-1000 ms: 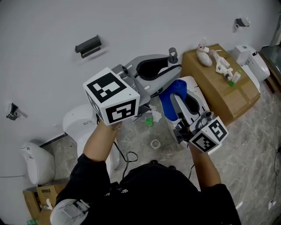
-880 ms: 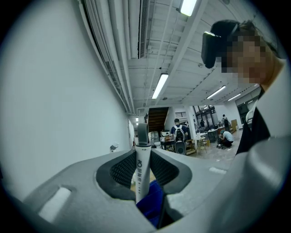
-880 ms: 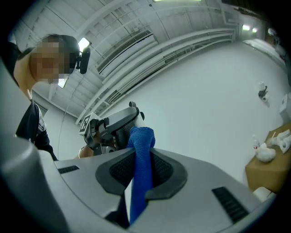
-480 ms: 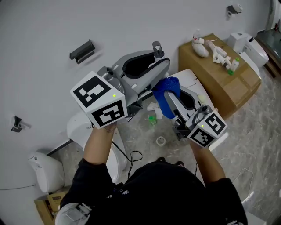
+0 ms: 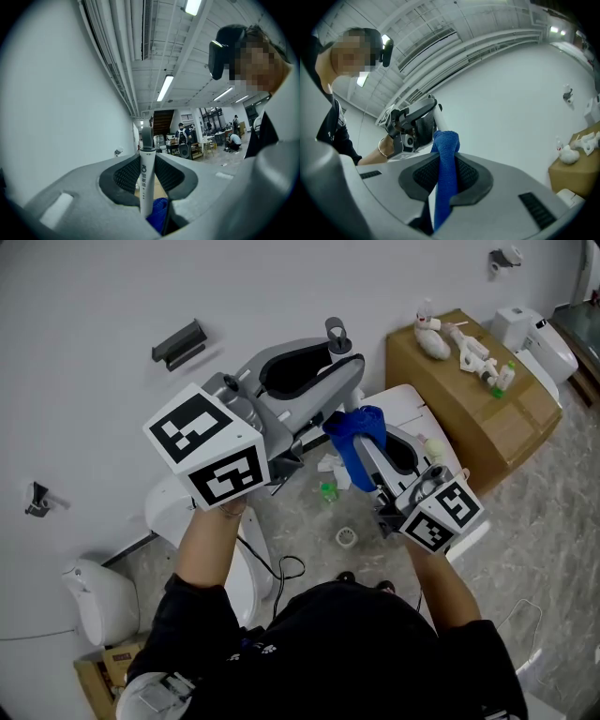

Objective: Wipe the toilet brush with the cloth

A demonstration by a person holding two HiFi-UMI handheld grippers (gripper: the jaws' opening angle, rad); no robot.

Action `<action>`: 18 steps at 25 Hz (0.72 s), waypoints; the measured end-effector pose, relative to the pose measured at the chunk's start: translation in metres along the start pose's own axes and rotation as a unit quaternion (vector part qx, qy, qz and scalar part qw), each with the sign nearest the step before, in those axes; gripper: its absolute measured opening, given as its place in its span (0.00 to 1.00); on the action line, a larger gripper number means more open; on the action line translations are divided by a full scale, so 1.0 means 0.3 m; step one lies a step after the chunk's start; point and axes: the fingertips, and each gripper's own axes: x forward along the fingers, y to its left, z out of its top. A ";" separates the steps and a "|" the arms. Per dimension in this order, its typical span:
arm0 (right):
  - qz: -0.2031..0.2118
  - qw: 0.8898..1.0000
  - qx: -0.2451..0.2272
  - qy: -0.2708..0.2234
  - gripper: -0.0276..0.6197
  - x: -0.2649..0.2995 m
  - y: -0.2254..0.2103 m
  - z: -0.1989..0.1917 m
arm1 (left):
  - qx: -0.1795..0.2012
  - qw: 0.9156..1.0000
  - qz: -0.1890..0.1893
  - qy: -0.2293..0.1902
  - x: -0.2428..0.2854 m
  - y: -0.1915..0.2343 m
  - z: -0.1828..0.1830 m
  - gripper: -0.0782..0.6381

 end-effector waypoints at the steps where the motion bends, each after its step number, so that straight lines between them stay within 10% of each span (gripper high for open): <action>1: -0.001 1.000 0.001 0.001 0.14 -0.002 -0.003 -0.005 | 0.000 1.000 0.000 0.000 0.000 -0.001 0.001 0.25; 18: -0.016 1.000 0.009 0.022 0.14 -0.021 -0.040 -0.085 | 0.004 1.000 0.004 0.007 -0.004 -0.005 0.005 0.25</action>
